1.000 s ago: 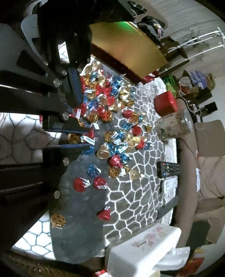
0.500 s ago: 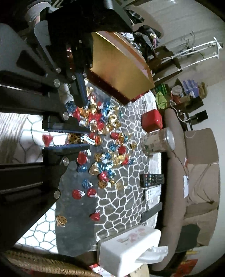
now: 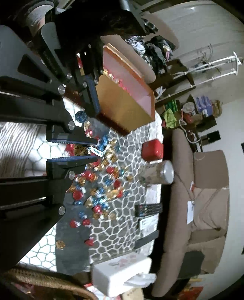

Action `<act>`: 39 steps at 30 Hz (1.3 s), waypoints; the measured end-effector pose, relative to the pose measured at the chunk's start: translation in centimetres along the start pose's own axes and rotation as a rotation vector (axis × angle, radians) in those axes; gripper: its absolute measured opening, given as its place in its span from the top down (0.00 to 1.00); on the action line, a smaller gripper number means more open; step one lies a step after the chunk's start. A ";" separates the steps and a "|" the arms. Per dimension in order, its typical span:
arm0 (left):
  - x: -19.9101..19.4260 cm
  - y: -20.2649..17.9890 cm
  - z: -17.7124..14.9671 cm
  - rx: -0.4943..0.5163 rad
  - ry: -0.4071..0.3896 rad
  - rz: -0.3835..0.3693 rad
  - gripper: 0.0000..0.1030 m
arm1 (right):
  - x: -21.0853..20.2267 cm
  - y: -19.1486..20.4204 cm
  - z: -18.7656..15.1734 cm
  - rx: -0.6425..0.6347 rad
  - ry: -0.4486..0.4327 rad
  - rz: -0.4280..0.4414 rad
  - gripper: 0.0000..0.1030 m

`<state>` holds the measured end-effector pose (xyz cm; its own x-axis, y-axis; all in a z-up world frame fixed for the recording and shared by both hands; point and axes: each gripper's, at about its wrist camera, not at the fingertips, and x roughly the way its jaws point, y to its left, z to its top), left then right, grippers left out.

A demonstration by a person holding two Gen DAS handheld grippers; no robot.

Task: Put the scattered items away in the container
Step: 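Carry both kisses into the red-shred gift box and open both tools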

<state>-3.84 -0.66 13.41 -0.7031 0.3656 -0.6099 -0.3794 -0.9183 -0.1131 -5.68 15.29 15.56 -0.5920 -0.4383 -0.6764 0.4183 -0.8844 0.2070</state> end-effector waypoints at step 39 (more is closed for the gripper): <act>-5.5 19.4 -0.5 -0.301 0.034 0.166 0.53 | 13.0 12.6 7.8 -0.031 0.157 0.179 0.77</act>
<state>-7.02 -20.53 14.19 -0.7179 0.2064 -0.6648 -0.0631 -0.9704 -0.2331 -13.49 -2.84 14.86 -0.3931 -0.5547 -0.7333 0.5291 -0.7887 0.3130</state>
